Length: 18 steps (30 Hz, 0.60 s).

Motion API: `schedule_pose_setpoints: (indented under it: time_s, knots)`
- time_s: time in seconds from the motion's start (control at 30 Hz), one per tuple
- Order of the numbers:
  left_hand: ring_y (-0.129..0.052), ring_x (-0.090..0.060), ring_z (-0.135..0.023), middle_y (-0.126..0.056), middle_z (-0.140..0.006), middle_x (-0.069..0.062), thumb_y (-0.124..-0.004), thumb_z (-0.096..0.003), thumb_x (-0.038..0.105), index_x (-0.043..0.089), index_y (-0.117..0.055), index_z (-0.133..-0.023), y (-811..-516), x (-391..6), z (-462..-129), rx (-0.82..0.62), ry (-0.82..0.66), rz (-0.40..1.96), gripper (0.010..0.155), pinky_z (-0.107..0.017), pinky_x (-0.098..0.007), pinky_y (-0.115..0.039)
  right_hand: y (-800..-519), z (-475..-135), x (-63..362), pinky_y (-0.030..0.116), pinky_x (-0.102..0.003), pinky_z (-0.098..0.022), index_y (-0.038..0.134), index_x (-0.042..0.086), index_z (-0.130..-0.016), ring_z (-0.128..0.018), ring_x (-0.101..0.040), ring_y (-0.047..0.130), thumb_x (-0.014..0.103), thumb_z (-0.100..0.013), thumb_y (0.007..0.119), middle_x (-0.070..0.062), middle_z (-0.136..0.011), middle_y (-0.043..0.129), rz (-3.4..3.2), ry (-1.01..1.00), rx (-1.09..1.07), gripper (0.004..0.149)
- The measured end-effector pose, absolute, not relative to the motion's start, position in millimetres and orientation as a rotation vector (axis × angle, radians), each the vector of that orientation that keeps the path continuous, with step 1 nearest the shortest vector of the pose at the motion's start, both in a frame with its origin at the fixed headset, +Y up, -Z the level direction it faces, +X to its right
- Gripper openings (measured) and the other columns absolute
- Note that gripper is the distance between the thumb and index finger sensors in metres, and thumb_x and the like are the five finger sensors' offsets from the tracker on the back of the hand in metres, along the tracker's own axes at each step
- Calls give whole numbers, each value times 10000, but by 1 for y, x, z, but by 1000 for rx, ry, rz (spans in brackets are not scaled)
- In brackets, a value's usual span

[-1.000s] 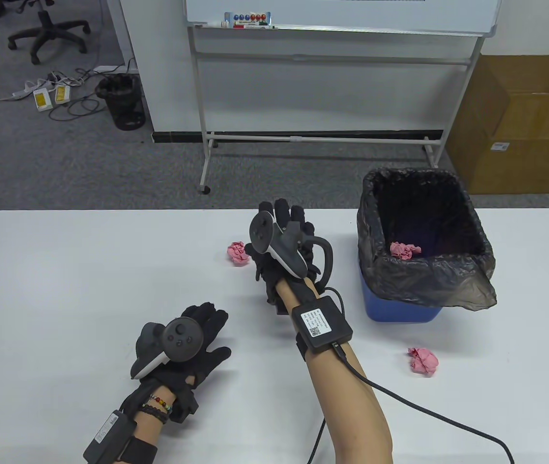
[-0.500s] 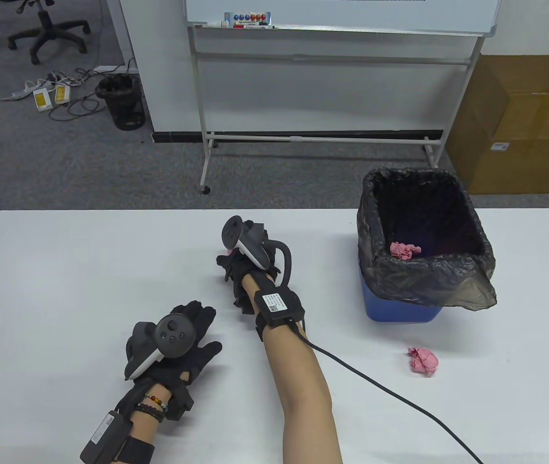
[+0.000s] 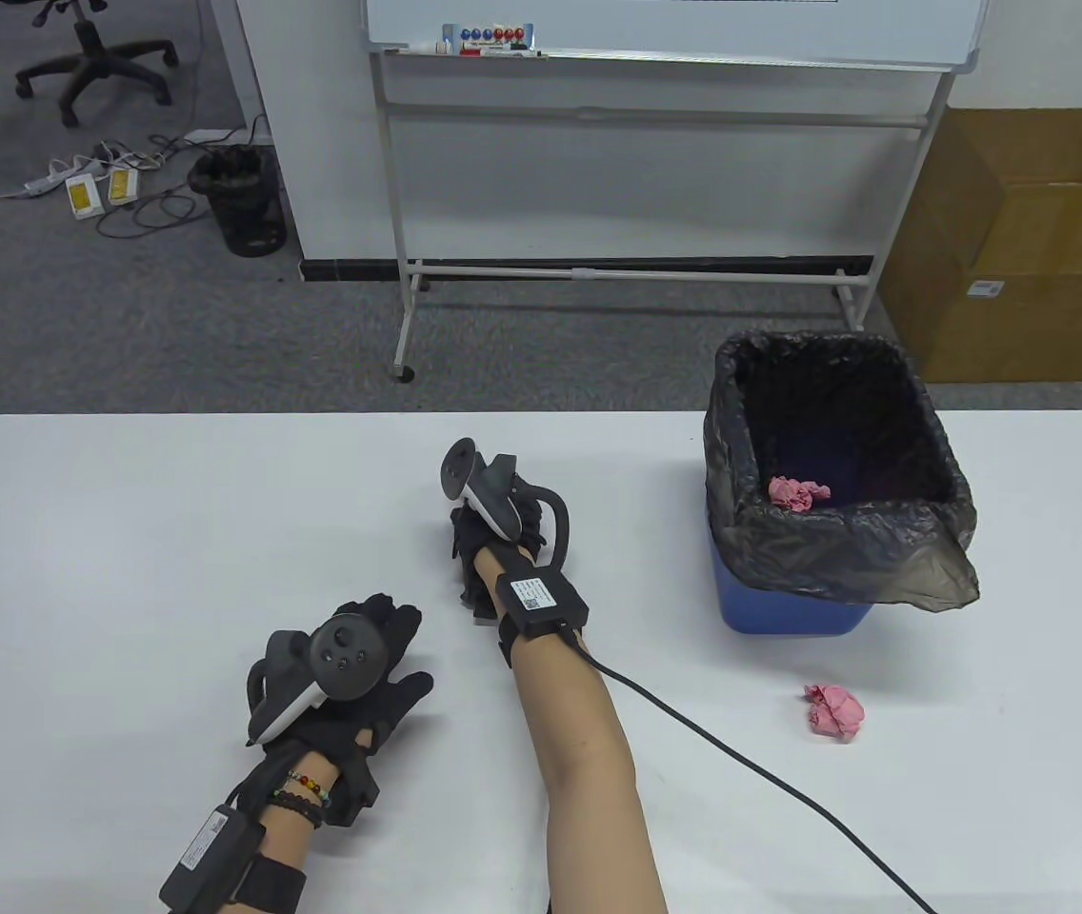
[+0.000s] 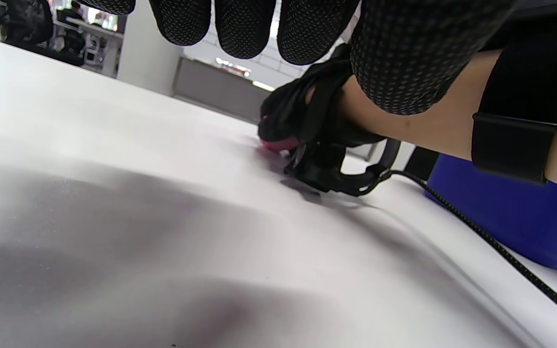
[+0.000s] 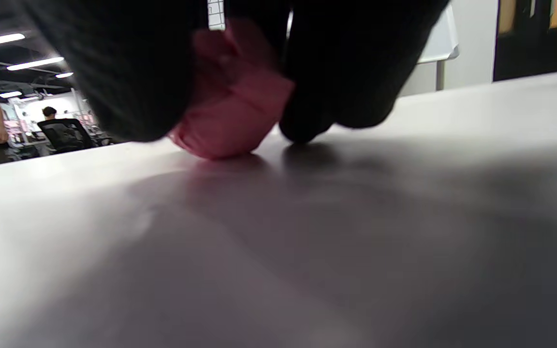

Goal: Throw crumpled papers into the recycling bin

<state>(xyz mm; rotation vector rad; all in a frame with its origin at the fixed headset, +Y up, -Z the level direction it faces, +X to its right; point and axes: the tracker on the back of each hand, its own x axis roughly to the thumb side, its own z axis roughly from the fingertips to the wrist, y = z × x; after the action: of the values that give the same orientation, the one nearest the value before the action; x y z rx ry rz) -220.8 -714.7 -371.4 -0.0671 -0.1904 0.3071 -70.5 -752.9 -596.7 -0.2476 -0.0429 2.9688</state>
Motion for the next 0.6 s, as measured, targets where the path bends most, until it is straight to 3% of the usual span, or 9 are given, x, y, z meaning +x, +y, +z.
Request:
schedule_pose_setpoints:
  time_s: [0.13,0.6]
  knots:
    - [-443,-462,-1114,-454,-1219,-138,-822,-459,493,221,-541,-1100,-714,-218,-371,-72,-201,302,751,-745,-682,-431,-747,-594,-65,907,-302,-522,715,375,-952,-782,-255,1005,384,-352,915,-30,-978,832,2952,-71,-274,634]
    - [-422,-463,-1119,-436,-1225,-134,-822,-459,496,227,-526,-1106,-712,-212,-371,-77,-227,326,761,-748,-684,-421,-698,-566,-51,925,-289,-508,723,342,-958,-762,-249,1028,389,-349,918,-53,-959,856,2963,-50,-240,642]
